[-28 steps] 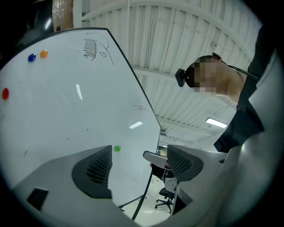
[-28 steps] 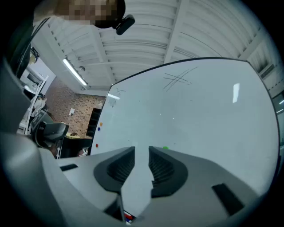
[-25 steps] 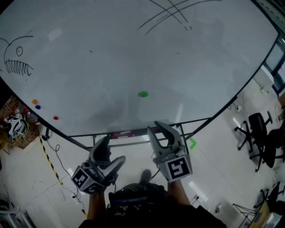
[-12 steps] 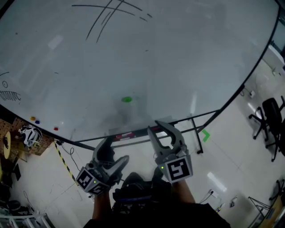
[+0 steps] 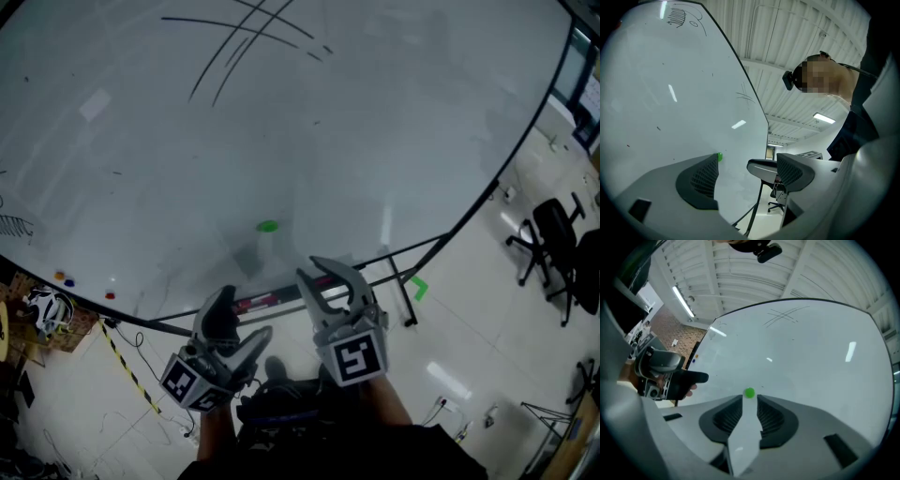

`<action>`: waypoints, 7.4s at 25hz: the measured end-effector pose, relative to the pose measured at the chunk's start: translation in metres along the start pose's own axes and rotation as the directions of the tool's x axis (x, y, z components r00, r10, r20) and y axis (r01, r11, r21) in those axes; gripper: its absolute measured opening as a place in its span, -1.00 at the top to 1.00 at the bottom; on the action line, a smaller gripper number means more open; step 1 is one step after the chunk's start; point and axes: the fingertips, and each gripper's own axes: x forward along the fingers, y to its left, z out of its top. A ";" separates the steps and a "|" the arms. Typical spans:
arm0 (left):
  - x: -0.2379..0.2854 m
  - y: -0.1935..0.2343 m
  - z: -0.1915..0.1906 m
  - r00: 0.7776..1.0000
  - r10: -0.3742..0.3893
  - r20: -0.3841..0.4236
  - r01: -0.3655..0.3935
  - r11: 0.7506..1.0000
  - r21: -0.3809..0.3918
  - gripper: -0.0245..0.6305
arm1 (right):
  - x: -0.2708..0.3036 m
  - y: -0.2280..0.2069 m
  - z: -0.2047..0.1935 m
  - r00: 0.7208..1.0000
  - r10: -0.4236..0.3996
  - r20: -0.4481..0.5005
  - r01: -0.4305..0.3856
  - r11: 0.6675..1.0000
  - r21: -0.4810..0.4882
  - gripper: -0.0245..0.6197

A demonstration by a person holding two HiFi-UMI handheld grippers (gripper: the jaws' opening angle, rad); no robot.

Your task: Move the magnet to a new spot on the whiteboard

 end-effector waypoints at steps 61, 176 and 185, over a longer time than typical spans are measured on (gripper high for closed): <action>-0.039 0.081 0.028 0.998 -0.063 0.010 0.063 0.998 -0.029 -0.25 | 0.074 -0.001 0.000 0.962 -0.244 -0.118 0.242 0.970 -0.035 0.45; -0.080 0.076 0.037 0.994 0.051 0.102 -0.048 0.999 -0.025 -0.24 | 0.103 0.011 0.020 0.931 -0.346 -0.120 0.253 0.845 -0.471 0.45; -0.079 0.078 0.037 0.994 0.039 0.101 -0.037 0.999 -0.028 -0.25 | 0.102 0.013 0.020 0.932 -0.346 -0.107 0.261 0.846 -0.466 0.44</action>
